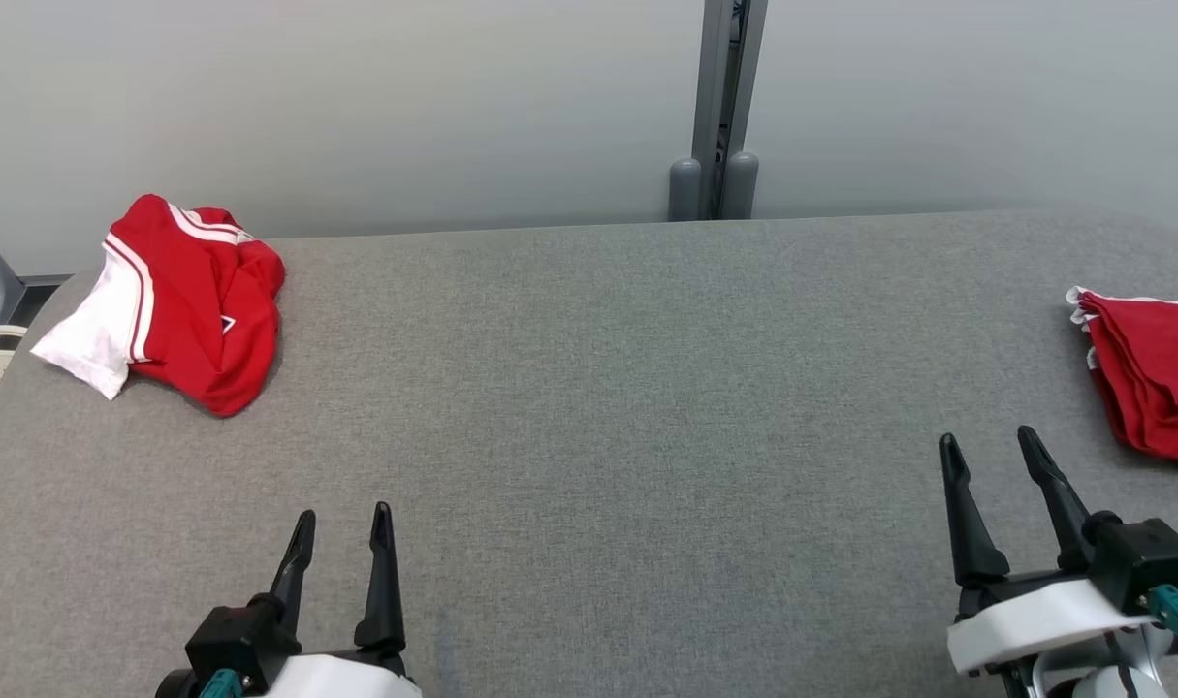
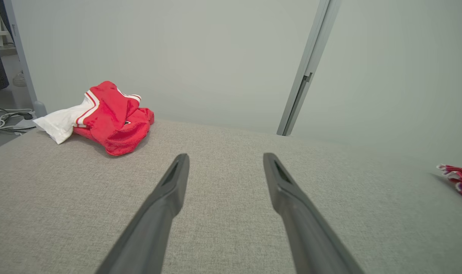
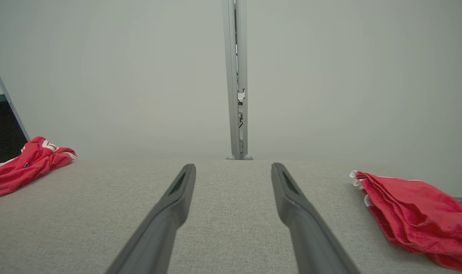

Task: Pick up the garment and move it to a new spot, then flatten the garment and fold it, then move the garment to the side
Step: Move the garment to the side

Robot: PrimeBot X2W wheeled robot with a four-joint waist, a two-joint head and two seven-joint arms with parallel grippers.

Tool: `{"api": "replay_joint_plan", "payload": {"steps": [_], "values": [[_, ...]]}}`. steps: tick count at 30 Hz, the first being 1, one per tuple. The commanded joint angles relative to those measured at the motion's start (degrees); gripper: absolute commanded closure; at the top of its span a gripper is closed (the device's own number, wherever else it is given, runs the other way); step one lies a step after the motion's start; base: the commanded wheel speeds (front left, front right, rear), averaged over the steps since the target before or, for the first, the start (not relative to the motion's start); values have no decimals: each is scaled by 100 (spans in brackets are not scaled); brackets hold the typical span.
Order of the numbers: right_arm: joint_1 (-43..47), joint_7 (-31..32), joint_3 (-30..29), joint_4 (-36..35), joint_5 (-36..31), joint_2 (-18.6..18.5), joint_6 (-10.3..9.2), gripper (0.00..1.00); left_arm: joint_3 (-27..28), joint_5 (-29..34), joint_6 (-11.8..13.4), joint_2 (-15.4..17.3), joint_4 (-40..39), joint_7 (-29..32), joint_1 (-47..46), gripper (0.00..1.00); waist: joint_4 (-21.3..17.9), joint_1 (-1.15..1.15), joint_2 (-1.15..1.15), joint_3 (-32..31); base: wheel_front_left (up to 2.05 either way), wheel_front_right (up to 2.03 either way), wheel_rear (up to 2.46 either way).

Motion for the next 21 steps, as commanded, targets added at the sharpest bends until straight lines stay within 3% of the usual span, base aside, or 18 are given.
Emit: {"api": "replay_joint_plan", "payload": {"steps": [1, 8, 21], "values": [[75, 22, -35, -87, 18, -15, 2, 0, 22, 16, 13, 20, -35, 1, 45, 0, -5, 0, 0, 7, 0, 0, 0], [342, 41, 46, -338, 399, -8, 2, 0, 25, -26, 65, 19, -65, 1, 100, 0, -4, 0, 0, 15, 0, 0, 0], [421, 138, 95, -333, 463, -6, 2, 0, -71, 11, 58, 19, 7, 1, 11, 0, -10, 0, 0, -41, 0, 0, 0]]}}
